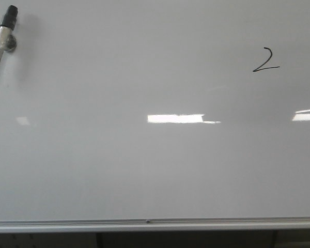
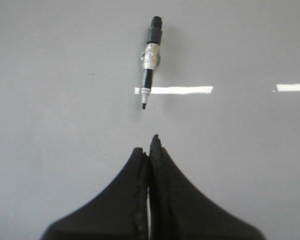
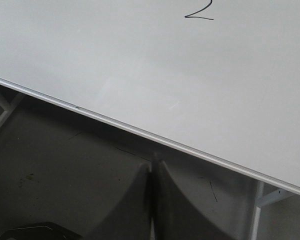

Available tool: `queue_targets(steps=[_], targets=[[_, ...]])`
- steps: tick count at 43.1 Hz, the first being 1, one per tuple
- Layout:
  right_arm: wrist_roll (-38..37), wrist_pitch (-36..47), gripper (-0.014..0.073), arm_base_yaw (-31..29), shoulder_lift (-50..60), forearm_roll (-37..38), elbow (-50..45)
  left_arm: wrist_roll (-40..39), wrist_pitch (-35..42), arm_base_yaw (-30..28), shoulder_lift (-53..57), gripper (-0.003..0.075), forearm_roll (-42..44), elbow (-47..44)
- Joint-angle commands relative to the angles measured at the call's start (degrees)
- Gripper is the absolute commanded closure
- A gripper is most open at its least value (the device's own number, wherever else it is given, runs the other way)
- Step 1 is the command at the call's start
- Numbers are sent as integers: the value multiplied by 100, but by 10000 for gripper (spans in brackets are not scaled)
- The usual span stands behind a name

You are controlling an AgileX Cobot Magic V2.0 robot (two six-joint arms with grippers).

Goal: Write number 2 on whiteboard

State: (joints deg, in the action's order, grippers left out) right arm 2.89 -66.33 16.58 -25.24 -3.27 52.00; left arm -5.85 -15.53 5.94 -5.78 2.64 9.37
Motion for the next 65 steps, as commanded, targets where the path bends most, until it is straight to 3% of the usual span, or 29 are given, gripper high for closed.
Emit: queue_targets(steps=[1,10,19,36,41,65], targets=[[21,384,663,-30,-46,50,118,-1,710,-232,297,741,-214,-274],[21,384,663,-30,-46,50,118,-1,789,-291,697,741,-378,-703],[21,357,663,-30,-46,50,118,-1,1404,-329,763,741,-378,-1169],[21,338,663,-30,-46,50,118,-1,1666,-488,752,741,-321,-1159],[21,338,663,-30,-46,50,118,551,2128,-488,762,741,-450,-1159],[21,338,663,-30,-46,50,118,585,1985,-488,750,741,-533,-1159]])
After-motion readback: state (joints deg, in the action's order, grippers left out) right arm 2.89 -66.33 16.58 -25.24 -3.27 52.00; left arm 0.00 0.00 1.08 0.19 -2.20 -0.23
